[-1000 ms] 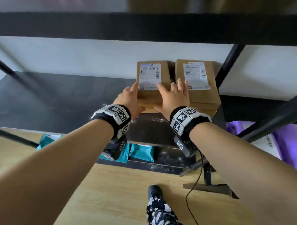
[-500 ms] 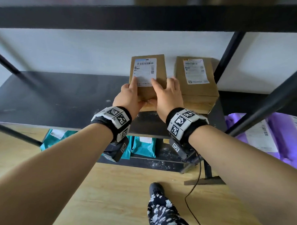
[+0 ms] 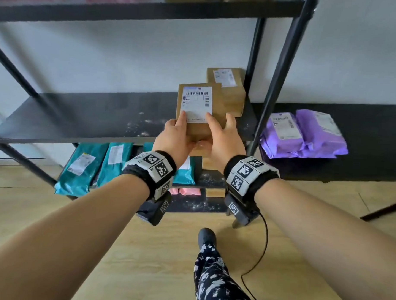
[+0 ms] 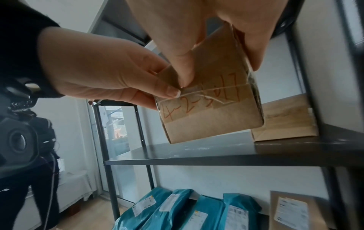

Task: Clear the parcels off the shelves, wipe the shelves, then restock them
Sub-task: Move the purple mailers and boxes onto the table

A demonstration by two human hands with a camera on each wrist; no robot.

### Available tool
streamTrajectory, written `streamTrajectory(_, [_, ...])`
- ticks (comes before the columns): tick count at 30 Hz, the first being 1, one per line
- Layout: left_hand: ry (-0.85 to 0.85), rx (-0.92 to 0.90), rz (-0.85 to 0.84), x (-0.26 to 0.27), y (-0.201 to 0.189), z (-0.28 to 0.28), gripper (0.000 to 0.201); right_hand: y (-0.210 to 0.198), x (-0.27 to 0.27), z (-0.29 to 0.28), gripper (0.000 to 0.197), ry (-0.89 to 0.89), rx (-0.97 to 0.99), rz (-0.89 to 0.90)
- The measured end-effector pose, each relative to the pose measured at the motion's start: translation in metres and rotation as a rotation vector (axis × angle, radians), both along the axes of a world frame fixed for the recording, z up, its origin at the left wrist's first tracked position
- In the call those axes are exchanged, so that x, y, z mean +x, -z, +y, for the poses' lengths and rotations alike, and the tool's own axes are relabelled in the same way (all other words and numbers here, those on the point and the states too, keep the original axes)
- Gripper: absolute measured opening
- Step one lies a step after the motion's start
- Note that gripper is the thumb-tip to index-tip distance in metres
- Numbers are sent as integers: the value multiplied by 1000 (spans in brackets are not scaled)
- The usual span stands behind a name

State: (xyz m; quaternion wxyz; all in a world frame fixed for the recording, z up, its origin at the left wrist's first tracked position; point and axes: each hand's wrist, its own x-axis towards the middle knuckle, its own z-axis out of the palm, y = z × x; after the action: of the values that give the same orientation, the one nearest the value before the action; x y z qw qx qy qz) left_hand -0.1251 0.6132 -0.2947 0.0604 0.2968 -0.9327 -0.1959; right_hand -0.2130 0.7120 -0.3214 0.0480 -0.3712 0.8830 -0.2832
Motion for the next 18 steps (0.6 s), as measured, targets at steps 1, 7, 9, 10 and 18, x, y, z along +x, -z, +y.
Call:
streamTrajectory(1, [31,5,3,2,0,12,81,-1,4,15,68,20,-15,-10])
streamTrajectory(7, [199,51,19,-15,5,83,82,-4,5,103,69,171,26,100])
streamTrajectory(9, [260,60,12,-28,7,107,81,-6,0,131,68,231,43,85])
streamTrajectory(10, [291,68,9,-36,7,118,81,-7,-3,145,68,262,55,84])
streamTrajectory(18, [484,120,55,-120,11,212,75,-9,-58,245,67,478,47,59])
